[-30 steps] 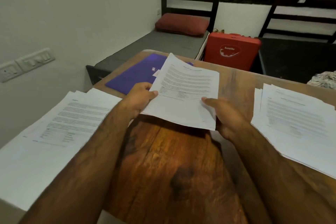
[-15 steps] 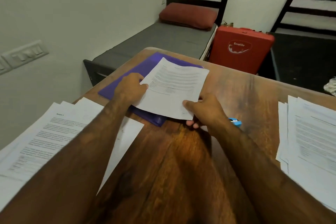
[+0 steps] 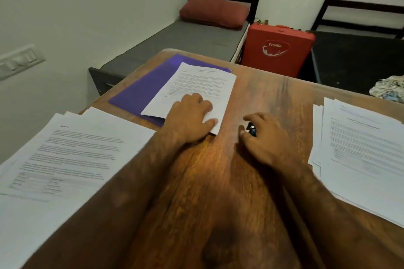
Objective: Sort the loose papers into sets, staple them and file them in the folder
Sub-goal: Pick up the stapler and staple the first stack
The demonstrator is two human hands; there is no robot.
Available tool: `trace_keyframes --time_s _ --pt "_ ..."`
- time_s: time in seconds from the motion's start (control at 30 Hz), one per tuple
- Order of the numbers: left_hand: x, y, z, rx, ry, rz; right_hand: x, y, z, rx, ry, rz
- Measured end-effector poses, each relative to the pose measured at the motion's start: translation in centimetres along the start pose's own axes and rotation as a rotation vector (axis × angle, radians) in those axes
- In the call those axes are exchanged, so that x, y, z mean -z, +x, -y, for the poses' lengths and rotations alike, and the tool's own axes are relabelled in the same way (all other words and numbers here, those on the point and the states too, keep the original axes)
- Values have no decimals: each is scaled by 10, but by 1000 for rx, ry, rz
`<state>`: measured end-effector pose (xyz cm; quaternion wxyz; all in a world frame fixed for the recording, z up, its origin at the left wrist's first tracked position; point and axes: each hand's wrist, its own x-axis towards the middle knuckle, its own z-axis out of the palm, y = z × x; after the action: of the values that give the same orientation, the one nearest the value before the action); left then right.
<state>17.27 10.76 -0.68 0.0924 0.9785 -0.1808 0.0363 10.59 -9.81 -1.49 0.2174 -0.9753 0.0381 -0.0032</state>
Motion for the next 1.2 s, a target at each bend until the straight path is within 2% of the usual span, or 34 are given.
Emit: trace_keyframes --time_s 0.1,0.2,0.33,0.47,0.6,0.8,1.03,1.2 --pt "-14 -4 -1 11 84 38 -1 -8 -5 2 71 36" --pt "-16 -5 1 27 20 3 -1 -2 1 -15 112 -16" --pt "-12 -9 2 78 -153 -52 1 21 42 71 249 -98" --pt "-2 -11 6 240 -393 -129 -14 56 88 193 150 -76" --pt "-2 -14 19 330 -429 -117 -48 62 97 179 113 0" --pt "1 -30 12 277 -415 -96 -42 45 91 178 107 -79" --pt "11 -59 -49 57 -454 -51 -18 -27 53 190 83 -122" --pt "13 -89 -109 -96 -473 30 5 -96 18 38 160 -170"
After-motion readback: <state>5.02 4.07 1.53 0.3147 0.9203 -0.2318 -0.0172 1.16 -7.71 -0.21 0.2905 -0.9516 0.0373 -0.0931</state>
